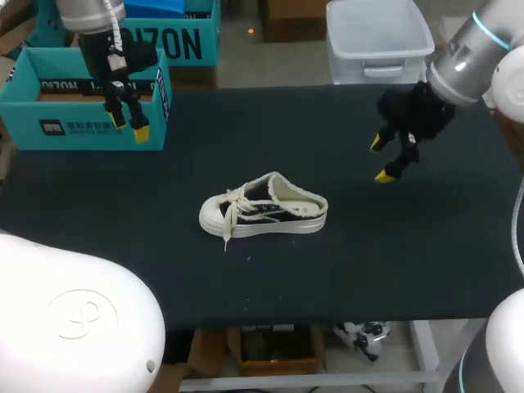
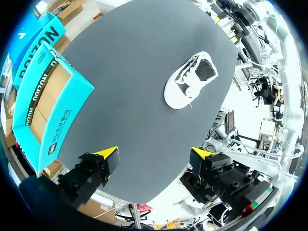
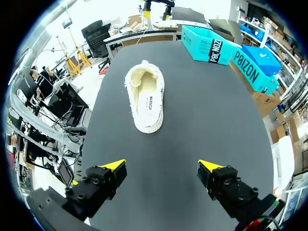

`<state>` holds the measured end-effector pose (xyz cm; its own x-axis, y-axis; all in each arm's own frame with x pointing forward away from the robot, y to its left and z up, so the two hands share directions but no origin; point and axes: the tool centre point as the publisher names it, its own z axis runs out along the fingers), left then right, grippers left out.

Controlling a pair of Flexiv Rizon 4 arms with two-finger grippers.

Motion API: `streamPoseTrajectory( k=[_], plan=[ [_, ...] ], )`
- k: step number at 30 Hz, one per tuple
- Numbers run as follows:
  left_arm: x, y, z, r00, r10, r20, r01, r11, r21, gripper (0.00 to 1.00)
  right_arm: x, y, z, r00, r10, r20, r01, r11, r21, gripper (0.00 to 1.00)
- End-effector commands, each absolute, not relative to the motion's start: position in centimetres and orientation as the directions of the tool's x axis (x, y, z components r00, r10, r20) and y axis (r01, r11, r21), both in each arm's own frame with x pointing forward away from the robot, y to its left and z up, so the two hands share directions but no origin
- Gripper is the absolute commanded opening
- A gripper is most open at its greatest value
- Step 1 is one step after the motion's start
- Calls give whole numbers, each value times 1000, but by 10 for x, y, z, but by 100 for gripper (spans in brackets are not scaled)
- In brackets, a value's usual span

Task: Open the shoe tongue, take the insole out of the shoe, put the insole back into the shoe, and pack the shoe into the shoebox

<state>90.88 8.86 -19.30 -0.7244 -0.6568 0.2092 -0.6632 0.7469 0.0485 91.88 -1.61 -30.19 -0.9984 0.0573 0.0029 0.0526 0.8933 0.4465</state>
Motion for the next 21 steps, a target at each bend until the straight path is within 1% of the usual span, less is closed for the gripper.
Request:
streamPoseTrajectory(
  k=[1,2,17,18,19,20,21],
  plan=[
    [883,80,-192,-741,-666,89,-667,745,18,100,910,-9,-317,-984,100,-149,14,870,492,100],
    [883,80,-192,-741,-666,89,-667,745,18,100,908,-6,-319,-988,76,-138,-3,866,501,100],
    [883,80,-192,-741,-666,89,-667,745,18,100,910,-6,-319,-987,86,-139,6,867,498,100],
    [881,72,-191,-701,-703,120,-705,709,26,100,917,-3,-322,-989,97,-110,30,866,499,100],
    [880,66,-191,-657,-744,121,-749,662,0,100,920,-2,-326,-990,100,-99,37,862,505,100],
    [879,56,-192,-556,-816,157,-828,561,-11,100,923,4,-335,-993,87,-82,31,847,531,100],
    [878,55,-192,-542,-824,163,-837,547,-18,100,924,5,-337,-994,84,-75,31,843,537,100]
  ],
)
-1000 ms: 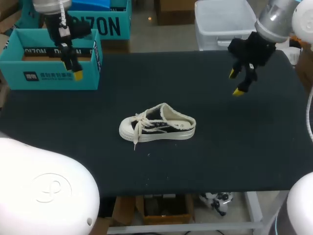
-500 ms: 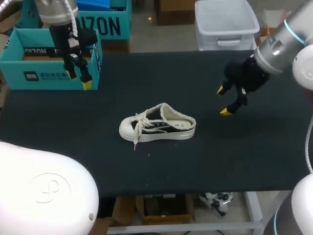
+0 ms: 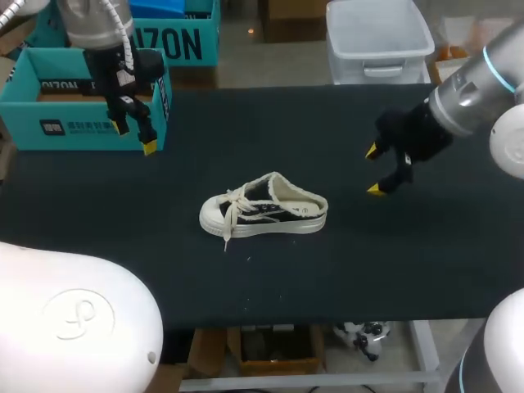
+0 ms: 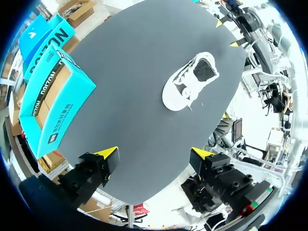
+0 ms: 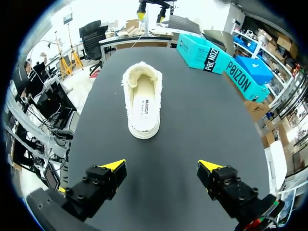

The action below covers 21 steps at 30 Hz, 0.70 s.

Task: Open the shoe tongue, take the insole out of the shoe, put the insole back into the shoe, and pack the shoe into the shoebox

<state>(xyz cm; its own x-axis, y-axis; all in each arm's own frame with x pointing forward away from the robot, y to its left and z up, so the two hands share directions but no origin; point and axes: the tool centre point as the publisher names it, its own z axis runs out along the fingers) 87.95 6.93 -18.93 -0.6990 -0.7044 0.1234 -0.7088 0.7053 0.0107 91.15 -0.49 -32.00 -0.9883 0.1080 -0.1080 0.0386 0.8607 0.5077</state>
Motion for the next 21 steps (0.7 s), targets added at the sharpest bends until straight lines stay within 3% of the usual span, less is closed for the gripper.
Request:
streamPoseTrajectory(
  k=[1,2,11,21],
  plan=[
    [878,55,-192,-542,-824,163,-837,547,-18,100,924,5,-337,-994,84,-75,31,843,537,100],
    [881,44,-190,-422,-882,209,-902,431,-1,100,930,14,-354,-998,58,-14,41,840,542,100],
    [862,14,-192,-231,-957,177,-973,223,-65,100,928,44,-380,-997,-6,78,41,811,583,100],
    [855,-11,-205,-182,-970,161,-983,173,-69,100,916,64,-401,-989,-32,143,63,789,611,100]
  ],
)
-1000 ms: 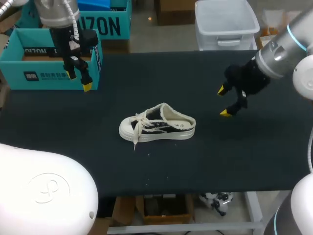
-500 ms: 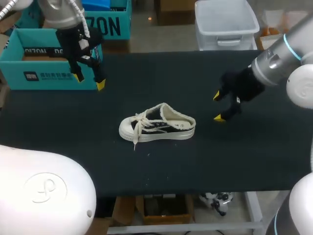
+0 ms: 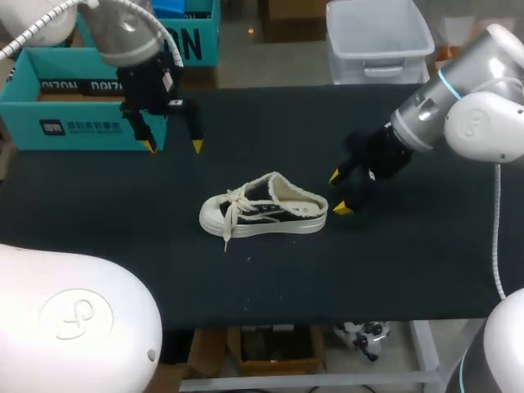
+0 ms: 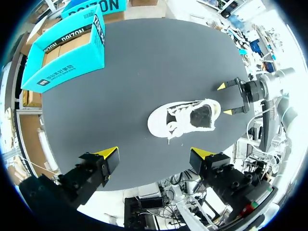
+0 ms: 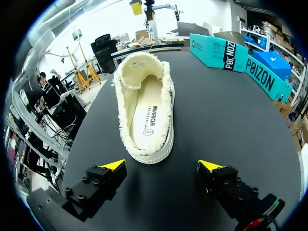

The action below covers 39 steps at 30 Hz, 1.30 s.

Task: Open the shoe tongue, take the insole out of the shoe, put the insole back into the shoe, and pack the shoe into the shoebox

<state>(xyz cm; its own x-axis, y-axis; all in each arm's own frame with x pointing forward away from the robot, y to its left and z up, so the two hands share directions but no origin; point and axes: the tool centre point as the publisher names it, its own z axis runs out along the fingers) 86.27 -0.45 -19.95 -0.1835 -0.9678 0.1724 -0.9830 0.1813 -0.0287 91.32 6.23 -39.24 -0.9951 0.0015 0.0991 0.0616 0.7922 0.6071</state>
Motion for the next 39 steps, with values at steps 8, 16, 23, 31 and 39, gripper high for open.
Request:
streamPoseTrajectory(
  k=[8,16,23,31,39],
  plan=[
    [851,-24,-211,-171,-971,166,-984,161,-70,100,906,66,-407,-991,-24,129,64,769,636,100],
    [848,-32,-217,-166,-971,171,-985,158,-63,100,895,79,-414,-996,-15,87,48,733,678,100],
    [847,-39,-222,-167,-972,164,-986,161,-53,100,891,90,-416,-998,-2,64,43,714,699,100],
    [847,-42,-228,-158,-974,162,-987,153,-47,100,891,102,-415,-999,2,53,38,710,703,100],
    [842,-45,-232,-161,-973,165,-987,156,-40,100,892,109,-421,-998,-3,57,38,698,715,100]
  ],
)
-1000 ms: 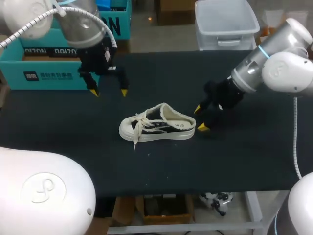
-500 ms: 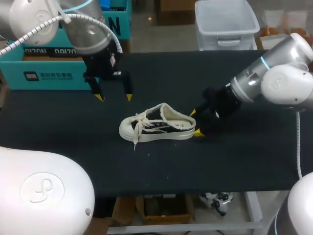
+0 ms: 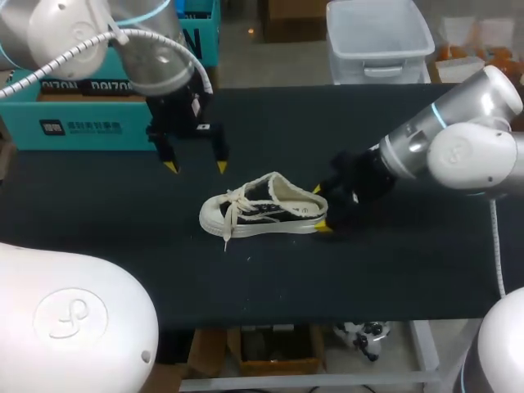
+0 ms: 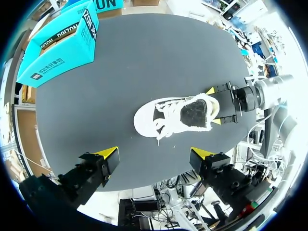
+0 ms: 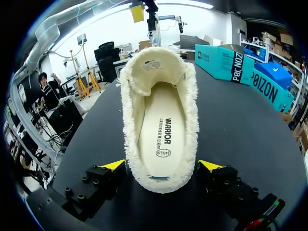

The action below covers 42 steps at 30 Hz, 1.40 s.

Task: Open the shoe tongue, take the insole out of the shoe, put the insole back into the shoe, and pack the shoe into the shoebox

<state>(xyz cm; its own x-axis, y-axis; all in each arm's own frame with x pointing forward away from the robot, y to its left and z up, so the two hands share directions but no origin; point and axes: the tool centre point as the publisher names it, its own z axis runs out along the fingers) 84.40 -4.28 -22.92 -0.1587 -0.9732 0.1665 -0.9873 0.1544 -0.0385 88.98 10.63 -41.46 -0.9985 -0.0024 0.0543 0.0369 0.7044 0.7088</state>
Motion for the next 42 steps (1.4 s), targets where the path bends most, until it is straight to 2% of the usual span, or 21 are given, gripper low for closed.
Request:
streamPoseTrajectory(
  k=[1,17,19,20,34,42],
  plan=[
    [842,-45,-232,-162,-973,164,-987,157,-40,100,893,109,-422,-998,-4,60,40,695,718,100],
    [838,-57,-236,-152,-976,159,-988,148,-33,100,896,117,-434,-996,-27,84,45,665,746,100],
    [838,-61,-237,-146,-978,146,-989,143,-31,100,896,118,-434,-996,-28,80,41,662,749,2],
    [838,-61,-237,-144,-979,142,-989,141,-31,100,896,118,-435,-997,-30,76,38,661,750,0],
    [839,-92,-232,-141,-986,94,-990,141,-5,100,891,118,-440,-997,-35,69,32,632,774,0],
    [842,-130,-246,-138,-990,-33,-990,139,-12,100,891,118,-440,-997,-35,69,32,632,774,0]
  ],
)
